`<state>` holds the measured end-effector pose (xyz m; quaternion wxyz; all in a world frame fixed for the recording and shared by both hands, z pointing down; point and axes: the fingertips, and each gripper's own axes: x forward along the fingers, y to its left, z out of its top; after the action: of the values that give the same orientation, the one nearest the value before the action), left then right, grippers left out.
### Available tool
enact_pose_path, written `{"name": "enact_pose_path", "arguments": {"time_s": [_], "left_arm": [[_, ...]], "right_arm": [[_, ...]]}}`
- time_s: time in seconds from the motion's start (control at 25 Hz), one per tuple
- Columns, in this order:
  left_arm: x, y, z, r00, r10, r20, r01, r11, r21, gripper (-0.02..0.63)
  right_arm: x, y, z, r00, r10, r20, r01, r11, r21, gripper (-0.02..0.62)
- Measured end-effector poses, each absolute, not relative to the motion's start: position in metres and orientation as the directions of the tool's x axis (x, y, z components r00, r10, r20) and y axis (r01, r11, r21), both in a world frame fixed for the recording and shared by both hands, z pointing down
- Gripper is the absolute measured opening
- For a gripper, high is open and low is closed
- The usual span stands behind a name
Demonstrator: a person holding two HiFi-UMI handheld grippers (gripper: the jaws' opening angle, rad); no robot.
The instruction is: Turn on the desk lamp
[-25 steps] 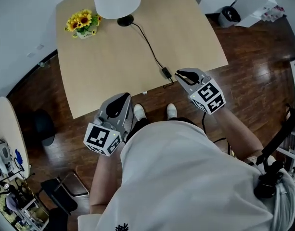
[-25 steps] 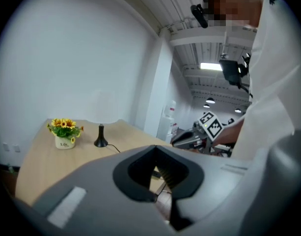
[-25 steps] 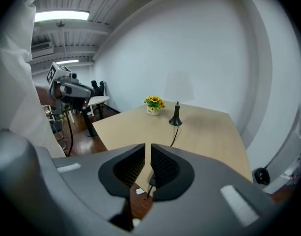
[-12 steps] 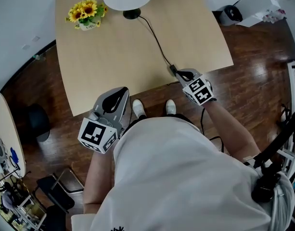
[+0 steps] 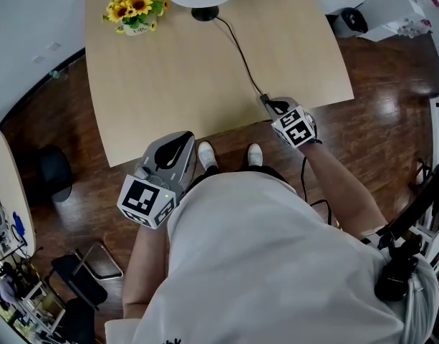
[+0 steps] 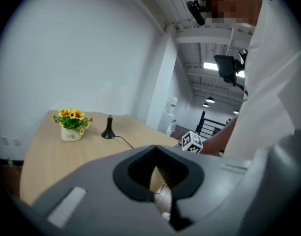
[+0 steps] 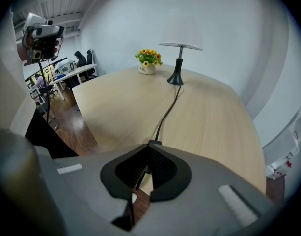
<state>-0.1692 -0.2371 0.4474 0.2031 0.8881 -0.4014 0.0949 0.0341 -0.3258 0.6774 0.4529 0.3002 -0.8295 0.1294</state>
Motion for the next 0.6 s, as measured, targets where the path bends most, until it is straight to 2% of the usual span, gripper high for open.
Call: {"name": "enact_pose_path", "arguments": {"time_s": [0.6], "left_arm": [[-0.169, -0.241, 0.456, 0.665, -0.666, 0.337, -0.747, -0.593, 0.302, 0.005]], "right_arm": [[0.036, -0.325, 0.69, -0.357, -0.354, 0.865, -0.59, 0.803, 0.085, 0.004]]}}
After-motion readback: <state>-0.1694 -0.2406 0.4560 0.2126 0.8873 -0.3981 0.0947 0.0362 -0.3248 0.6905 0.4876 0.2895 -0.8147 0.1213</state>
